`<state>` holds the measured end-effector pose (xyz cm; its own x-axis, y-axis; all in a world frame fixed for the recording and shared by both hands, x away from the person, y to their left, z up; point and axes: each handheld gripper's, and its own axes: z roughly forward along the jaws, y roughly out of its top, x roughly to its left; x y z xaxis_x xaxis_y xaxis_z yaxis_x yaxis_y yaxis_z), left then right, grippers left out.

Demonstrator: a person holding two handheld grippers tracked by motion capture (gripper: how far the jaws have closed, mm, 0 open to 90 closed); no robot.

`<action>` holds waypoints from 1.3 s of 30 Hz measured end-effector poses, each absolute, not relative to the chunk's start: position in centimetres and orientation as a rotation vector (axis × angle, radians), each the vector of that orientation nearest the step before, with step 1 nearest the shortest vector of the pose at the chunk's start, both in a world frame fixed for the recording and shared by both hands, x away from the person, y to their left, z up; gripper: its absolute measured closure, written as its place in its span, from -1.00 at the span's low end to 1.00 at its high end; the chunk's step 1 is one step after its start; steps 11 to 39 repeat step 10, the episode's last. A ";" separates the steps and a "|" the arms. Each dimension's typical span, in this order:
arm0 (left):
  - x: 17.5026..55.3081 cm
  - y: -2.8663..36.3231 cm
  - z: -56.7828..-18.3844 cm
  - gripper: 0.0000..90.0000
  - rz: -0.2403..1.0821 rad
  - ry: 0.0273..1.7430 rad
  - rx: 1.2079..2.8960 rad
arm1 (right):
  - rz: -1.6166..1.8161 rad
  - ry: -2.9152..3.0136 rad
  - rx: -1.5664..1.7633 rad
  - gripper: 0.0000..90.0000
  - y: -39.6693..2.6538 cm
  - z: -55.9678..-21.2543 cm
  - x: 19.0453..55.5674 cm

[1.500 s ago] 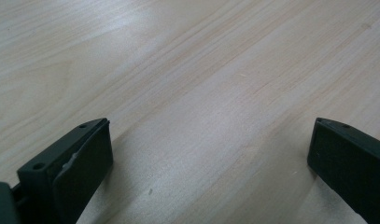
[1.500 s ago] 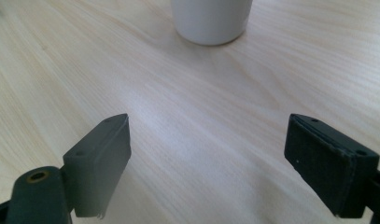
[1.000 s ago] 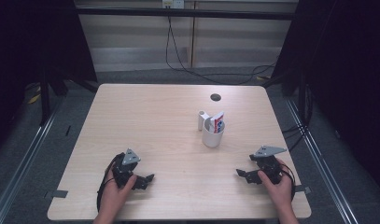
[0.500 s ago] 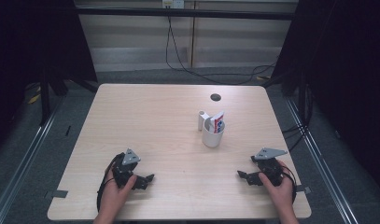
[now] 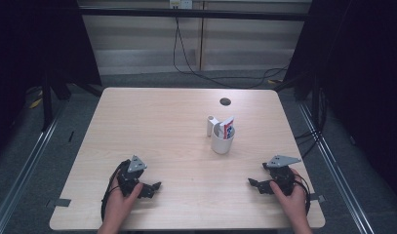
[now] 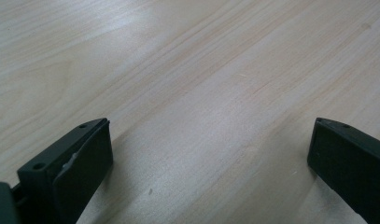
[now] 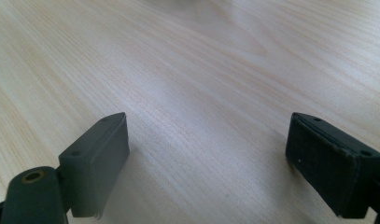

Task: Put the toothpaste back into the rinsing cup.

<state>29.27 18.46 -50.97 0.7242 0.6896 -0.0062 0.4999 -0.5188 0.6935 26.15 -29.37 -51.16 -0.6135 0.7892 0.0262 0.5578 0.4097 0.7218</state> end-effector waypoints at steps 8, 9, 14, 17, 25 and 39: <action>29.3 18.5 -51.0 -1.00 0.353 0.895 2.230 | 1.019 2.351 1.168 -0.71 -29.4 -51.1 26.1; 29.3 18.5 -50.9 -1.00 0.354 0.897 2.234 | 1.019 2.351 1.170 -0.71 -29.4 -51.1 26.1; 29.3 18.5 -51.0 -1.00 0.353 0.896 2.231 | 1.021 2.352 1.167 -0.71 -29.4 -51.2 26.2; 29.3 18.5 -51.0 -1.00 0.353 0.896 2.231 | 1.021 2.352 1.167 -0.71 -29.4 -51.2 26.2; 29.3 18.5 -51.0 -1.00 0.353 0.896 2.231 | 1.021 2.352 1.167 -0.71 -29.4 -51.2 26.2; 29.3 18.5 -51.0 -1.00 0.353 0.896 2.231 | 1.021 2.352 1.167 -0.71 -29.4 -51.2 26.2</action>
